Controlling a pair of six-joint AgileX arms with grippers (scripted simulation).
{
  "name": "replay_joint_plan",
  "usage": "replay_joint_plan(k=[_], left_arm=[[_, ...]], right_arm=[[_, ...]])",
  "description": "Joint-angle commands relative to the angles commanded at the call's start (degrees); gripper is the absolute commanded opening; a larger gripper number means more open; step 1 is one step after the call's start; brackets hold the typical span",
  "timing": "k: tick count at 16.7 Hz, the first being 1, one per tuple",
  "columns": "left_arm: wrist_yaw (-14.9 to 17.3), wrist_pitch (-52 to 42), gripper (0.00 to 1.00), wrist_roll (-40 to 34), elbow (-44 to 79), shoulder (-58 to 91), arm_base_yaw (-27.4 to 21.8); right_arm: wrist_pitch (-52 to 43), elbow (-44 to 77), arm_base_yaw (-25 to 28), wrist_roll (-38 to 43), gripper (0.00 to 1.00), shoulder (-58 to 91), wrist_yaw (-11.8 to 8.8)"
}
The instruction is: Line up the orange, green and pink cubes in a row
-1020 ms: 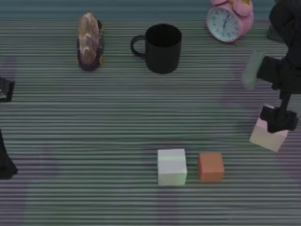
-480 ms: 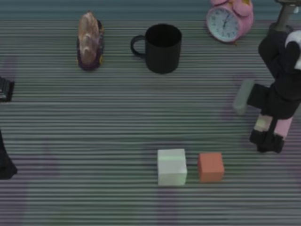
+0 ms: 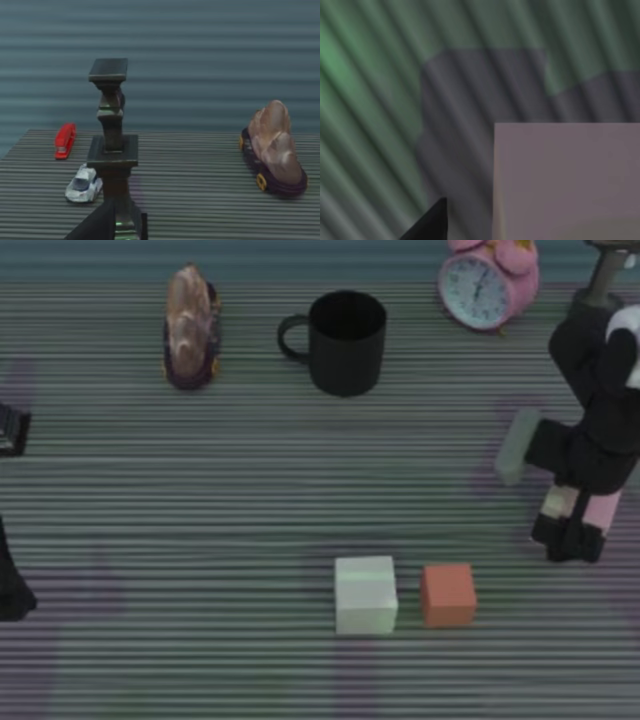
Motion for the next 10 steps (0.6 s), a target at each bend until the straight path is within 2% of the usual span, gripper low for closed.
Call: replay_joint_plan(k=[8, 10], left_arm=[[0.0, 0.0, 1.0, 0.0, 0.0, 0.0, 0.0], [0.0, 0.0, 1.0, 0.0, 0.0, 0.0, 0.0]], right_arm=[[0.0, 0.0, 0.0, 0.0, 0.02, 0.0, 0.0], [0.0, 0.0, 0.0, 0.0, 0.0, 0.0, 0.0]])
